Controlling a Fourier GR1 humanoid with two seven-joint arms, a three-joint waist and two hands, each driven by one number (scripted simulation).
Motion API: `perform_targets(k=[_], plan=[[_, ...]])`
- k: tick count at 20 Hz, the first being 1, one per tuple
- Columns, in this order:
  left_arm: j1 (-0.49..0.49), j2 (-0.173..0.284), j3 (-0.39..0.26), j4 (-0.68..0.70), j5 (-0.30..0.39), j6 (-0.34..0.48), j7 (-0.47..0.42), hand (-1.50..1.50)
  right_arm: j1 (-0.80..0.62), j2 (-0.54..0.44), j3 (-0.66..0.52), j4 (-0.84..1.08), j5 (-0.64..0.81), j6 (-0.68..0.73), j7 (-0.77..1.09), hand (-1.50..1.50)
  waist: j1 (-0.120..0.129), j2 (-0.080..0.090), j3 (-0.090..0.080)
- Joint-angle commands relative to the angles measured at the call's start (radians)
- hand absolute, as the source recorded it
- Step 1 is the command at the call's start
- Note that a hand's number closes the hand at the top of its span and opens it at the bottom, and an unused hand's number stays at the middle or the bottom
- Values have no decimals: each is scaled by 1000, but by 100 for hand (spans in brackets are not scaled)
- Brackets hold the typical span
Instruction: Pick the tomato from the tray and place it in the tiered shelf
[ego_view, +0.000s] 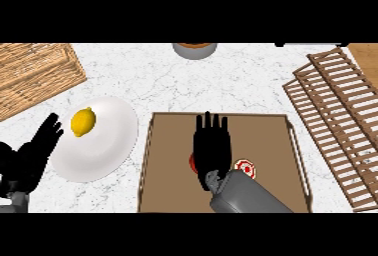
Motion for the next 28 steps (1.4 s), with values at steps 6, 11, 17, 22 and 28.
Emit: perform_targets(k=[6, 11, 17, 22, 28], plan=[[-11, -38, 56, 62, -47, -51, -44, 0, 72, 20, -54, 82, 58, -58, -29, -150, -2, 1, 0], [26, -96, 40, -7, -113, -17, -23, 0, 25, 20, -80, 74, 20, -7, -53, 150, 0, 0, 0], [82, -76, 53, -139, -111, -41, 57, 0, 69, 20, -5, 91, 130, -78, -68, 150, 4, -1, 0], [-3, -64, 121, -29, -96, -94, 47, 0, 80, 2, -5, -38, 189, -58, -90, 150, -5, -1, 0], [45, -84, 110, -65, -107, -54, 52, 0, 3, -10, -331, 12, 197, -204, 188, 150, -30, 0, 0]])
